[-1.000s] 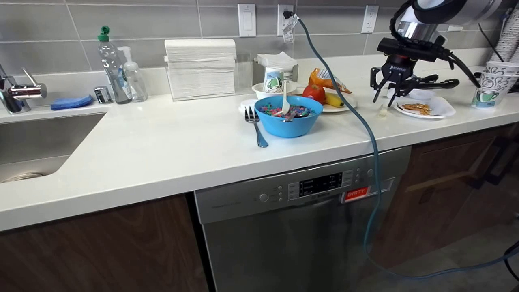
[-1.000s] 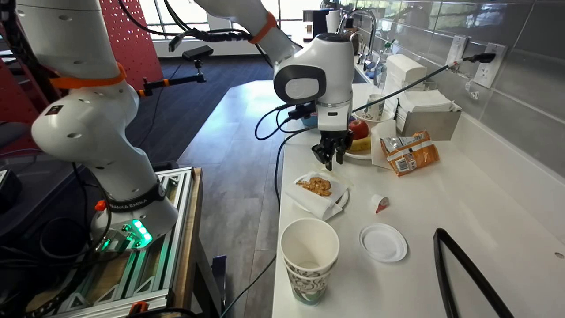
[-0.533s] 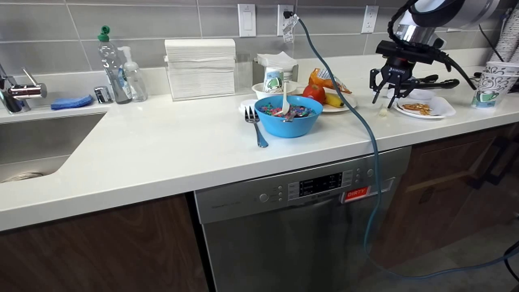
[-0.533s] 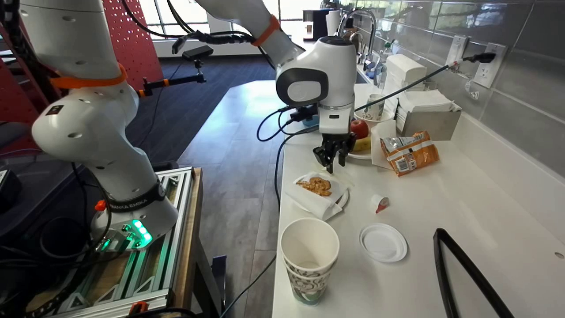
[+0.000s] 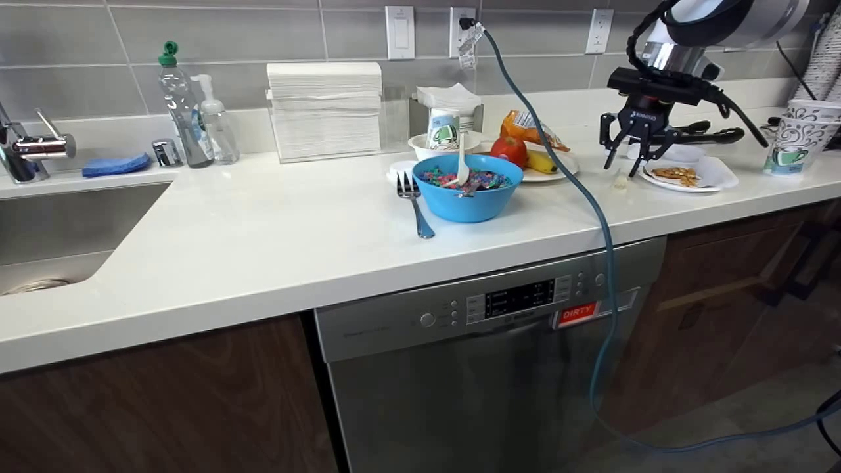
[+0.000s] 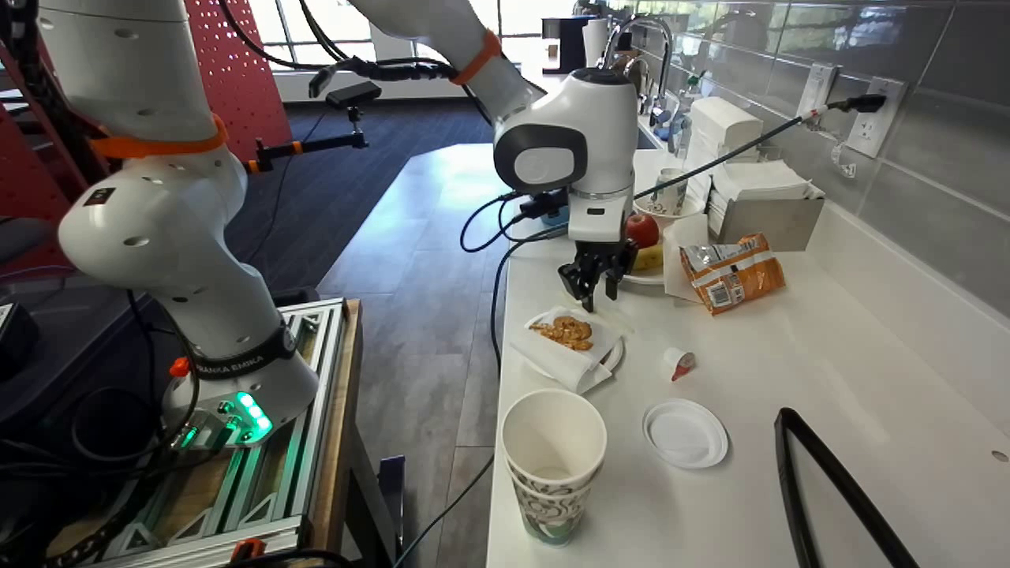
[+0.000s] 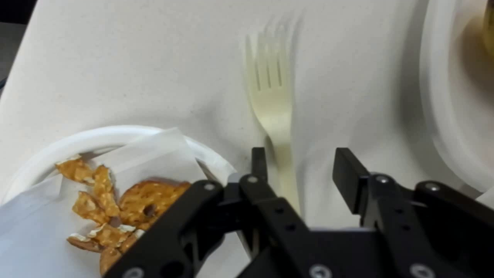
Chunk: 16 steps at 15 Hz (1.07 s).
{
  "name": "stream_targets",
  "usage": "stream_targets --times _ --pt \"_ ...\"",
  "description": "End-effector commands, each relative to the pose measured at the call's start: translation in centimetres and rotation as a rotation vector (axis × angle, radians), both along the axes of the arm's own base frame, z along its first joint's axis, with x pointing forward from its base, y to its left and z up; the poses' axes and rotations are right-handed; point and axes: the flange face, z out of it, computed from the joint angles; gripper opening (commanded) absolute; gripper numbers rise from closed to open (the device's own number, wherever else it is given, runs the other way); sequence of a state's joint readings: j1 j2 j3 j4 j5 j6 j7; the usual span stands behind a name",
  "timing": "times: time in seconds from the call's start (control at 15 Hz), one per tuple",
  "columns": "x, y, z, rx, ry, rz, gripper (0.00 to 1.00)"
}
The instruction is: Pick up the folk and put it in the cup
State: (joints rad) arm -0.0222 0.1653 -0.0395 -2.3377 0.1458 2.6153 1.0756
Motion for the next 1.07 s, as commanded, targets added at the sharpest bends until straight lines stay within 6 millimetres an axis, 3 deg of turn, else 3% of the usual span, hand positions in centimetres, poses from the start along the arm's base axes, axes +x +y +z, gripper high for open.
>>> stream_targets --times 0.0,0.07,0.13,0.2,0.4,0.67,0.8,1.0 --pt "0.1 -0.1 -0.9 -0.006 0.022 -0.029 0.46" --pt "0.1 -0.2 -1.1 -0.006 0.026 -0.027 0.39" --pt "0.1 -0.2 -1.3 -0.005 0.027 -0.023 0.22" --pt "0.1 -0.1 -1.4 -0.003 0.022 -0.014 0.21" --pt "0.0 0.7 0.4 0.021 -0.024 0.006 0.00" --pt "-1.0 1.0 4.6 0.003 -0.169 0.034 0.03" --pt "-1.7 0.0 7.1 -0.053 -0.288 0.044 0.03" --pt "-3.3 -3.0 10.2 -0.130 -0.461 0.009 0.03"
